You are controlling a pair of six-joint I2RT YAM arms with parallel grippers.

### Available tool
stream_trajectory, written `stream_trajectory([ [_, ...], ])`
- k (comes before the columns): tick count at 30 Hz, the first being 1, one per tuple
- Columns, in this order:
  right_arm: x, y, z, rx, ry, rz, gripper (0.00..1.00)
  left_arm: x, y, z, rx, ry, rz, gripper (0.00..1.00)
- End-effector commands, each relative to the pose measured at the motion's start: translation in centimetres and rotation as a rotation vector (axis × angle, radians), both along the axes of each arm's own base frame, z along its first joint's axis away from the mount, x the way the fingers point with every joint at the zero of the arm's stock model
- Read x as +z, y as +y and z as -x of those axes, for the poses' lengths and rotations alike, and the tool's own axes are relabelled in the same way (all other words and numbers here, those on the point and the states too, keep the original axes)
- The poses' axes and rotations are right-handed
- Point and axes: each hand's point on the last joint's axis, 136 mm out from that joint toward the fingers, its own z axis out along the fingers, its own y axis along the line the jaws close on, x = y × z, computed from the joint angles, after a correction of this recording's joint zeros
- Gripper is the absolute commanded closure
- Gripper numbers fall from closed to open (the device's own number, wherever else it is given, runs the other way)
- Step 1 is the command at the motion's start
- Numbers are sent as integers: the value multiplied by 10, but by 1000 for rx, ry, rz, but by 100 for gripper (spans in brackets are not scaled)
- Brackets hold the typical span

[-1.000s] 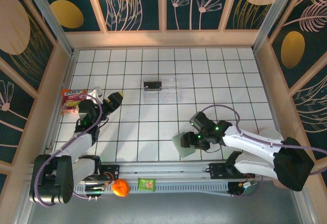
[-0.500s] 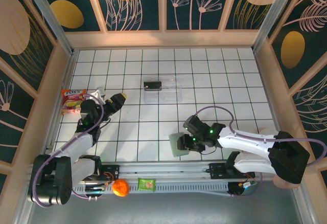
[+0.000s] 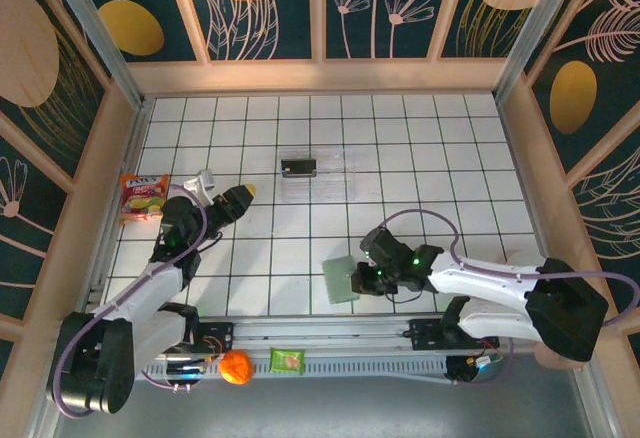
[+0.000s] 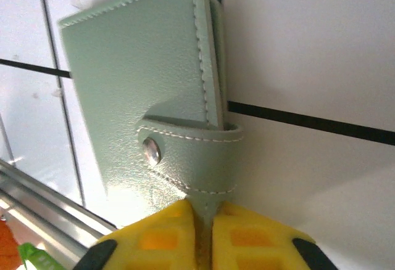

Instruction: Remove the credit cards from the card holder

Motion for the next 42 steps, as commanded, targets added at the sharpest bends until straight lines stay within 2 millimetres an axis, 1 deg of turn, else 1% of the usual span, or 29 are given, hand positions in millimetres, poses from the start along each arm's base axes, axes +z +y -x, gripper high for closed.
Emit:
stream_trajectory([
  [1, 8, 1, -12, 11, -95, -1, 97, 11, -7, 5, -33, -21, 17, 50],
  [2, 14, 5, -18, 18, -129, -13, 100, 12, -8, 6, -38, -25, 18, 50],
  [5, 33, 14, -36, 23, -230, -45, 100, 17, -13, 9, -58, -49, 28, 50],
  [9, 71, 29, -68, 23, -376, -129, 100, 30, -27, 16, -121, -102, 60, 50],
  [11, 95, 34, -84, 18, -454, -187, 100, 43, -37, 23, -177, -157, 82, 45],
  [13, 122, 38, -101, 5, -530, -259, 100, 58, -45, 33, -239, -229, 110, 35],
  [14, 134, 40, -107, 3, -561, -288, 100, 62, -47, 35, -253, -249, 114, 32],
  [15, 146, 42, -114, 5, -596, -314, 100, 67, -48, 36, -259, -272, 116, 30],
  [17, 169, 47, -126, 9, -665, -366, 100, 76, -49, 40, -271, -311, 122, 29],
  [20, 199, 53, -137, 21, -737, -461, 100, 86, -52, 47, -293, -365, 140, 33],
  [24, 229, 62, -138, 80, -789, -584, 100, 101, -61, 59, -346, -443, 152, 34],
  [26, 236, 67, -134, 122, -786, -641, 100, 101, -66, 62, -366, -457, 147, 32],
  [29, 241, 75, -127, 177, -775, -691, 100, 101, -71, 63, -403, -468, 163, 32],
  [32, 243, 78, -119, 212, -766, -738, 100, 99, -75, 62, -425, -464, 175, 39],
  [34, 244, 79, -112, 240, -759, -769, 100, 99, -78, 62, -437, -468, 179, 40],
  [37, 246, 81, -105, 273, -757, -803, 100, 97, -84, 62, -456, -467, 167, 37],
  [39, 246, 83, -103, 295, -749, -816, 100, 96, -88, 62, -464, -465, 158, 37],
  [40, 247, 85, -101, 306, -747, -823, 100, 96, -88, 62, -464, -465, 157, 37],
  [42, 244, 87, -102, 312, -732, -818, 100, 98, -89, 64, -470, -471, 162, 40],
])
